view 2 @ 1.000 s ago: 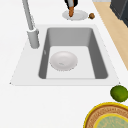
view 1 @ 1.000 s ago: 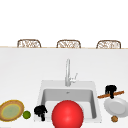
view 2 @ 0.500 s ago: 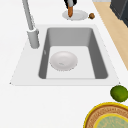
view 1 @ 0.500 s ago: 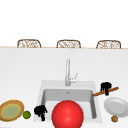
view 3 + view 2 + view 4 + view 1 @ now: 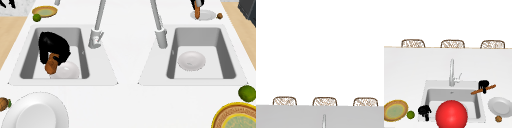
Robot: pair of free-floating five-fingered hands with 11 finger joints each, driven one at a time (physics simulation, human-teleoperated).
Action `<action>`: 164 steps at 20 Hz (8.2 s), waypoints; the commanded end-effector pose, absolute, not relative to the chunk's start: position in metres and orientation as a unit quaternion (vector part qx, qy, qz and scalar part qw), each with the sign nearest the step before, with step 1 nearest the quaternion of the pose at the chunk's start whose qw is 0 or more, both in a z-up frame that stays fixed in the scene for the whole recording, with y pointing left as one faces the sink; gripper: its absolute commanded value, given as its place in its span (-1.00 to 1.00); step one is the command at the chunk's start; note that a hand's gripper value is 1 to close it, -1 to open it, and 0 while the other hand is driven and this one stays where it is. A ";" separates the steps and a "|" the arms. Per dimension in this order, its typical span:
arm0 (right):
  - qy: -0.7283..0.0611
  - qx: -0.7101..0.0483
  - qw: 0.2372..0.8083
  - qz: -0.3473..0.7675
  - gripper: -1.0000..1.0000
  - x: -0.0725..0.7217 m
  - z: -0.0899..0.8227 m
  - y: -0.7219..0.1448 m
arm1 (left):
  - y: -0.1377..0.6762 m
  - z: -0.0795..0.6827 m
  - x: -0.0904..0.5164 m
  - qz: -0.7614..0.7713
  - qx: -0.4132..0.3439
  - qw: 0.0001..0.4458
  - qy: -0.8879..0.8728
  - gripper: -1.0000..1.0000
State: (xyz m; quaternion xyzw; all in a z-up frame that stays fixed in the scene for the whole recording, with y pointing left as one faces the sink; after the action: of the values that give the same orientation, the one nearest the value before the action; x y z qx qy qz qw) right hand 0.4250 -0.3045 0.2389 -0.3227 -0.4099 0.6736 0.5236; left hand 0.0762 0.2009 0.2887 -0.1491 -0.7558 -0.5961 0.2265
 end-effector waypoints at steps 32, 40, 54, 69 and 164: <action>-0.418 -0.359 0.557 0.621 1.00 0.418 0.143 -0.163 | 0.201 0.289 0.076 -0.596 -0.149 0.226 -0.756 0.00; -0.431 -0.346 0.583 0.595 1.00 0.429 0.096 -0.152 | 0.201 0.289 0.076 -0.596 -0.149 0.226 -0.756 0.00; -0.430 -0.349 0.562 0.614 1.00 0.445 0.013 -0.109 | 0.201 0.289 0.076 -0.596 -0.149 0.226 -0.756 0.00; -0.463 -0.339 0.536 0.619 1.00 0.477 -0.082 -0.084 | 0.201 0.289 0.076 -0.596 -0.149 0.226 -0.756 0.00; -0.406 -0.287 0.578 0.647 -1.00 0.140 0.324 -0.216 | 0.201 0.289 0.076 -0.596 -0.149 0.226 -0.756 0.00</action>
State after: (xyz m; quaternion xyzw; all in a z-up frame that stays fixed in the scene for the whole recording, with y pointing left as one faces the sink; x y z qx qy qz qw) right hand 0.1546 -0.2014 0.3234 -0.2838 -0.4223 0.6360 0.5802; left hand 0.0762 0.2009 0.2887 -0.1491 -0.7558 -0.5961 0.2265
